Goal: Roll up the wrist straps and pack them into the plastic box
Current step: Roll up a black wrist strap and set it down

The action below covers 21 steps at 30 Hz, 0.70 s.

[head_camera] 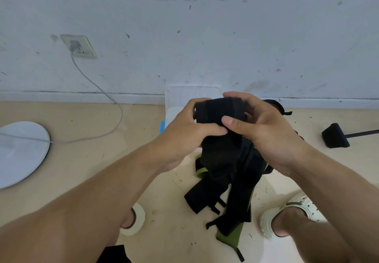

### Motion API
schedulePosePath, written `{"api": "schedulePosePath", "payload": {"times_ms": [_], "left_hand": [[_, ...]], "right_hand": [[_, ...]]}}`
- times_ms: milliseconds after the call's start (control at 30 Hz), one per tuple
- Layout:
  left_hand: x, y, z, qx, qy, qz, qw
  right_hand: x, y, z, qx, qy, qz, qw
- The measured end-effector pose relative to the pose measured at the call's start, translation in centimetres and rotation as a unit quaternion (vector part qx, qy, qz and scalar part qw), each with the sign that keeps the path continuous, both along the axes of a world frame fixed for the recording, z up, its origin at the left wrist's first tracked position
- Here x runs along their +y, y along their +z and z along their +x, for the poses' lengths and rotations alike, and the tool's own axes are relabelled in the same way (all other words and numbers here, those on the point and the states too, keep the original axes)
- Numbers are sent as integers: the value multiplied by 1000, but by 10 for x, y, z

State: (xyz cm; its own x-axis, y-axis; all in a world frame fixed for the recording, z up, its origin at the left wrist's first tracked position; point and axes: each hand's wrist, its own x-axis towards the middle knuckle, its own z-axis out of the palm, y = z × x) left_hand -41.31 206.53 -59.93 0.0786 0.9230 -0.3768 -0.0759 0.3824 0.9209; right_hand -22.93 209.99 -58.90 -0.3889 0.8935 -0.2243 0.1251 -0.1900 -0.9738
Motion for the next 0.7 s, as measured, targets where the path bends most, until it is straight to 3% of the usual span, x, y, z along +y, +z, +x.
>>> {"api": "schedulePosePath", "payload": {"times_ms": [100,167,333,600,700], "left_hand": [[1,4,-1,-106,14,-36,994],[0,6,-1,-131,10,-50,990],[0,7,2,-103,39,-39,993],[0,4,-4,-50,67,27,996],[-1,2,-4,-49,56,49,996]], "right_hand": [[1,1,4,7,5,53,999],[2,3,6,22,15,67,997],[2,6,8,-3,46,57,997],[1,3,0,29,1,-96,995],[2,-1,-1,42,29,-139,989]]}}
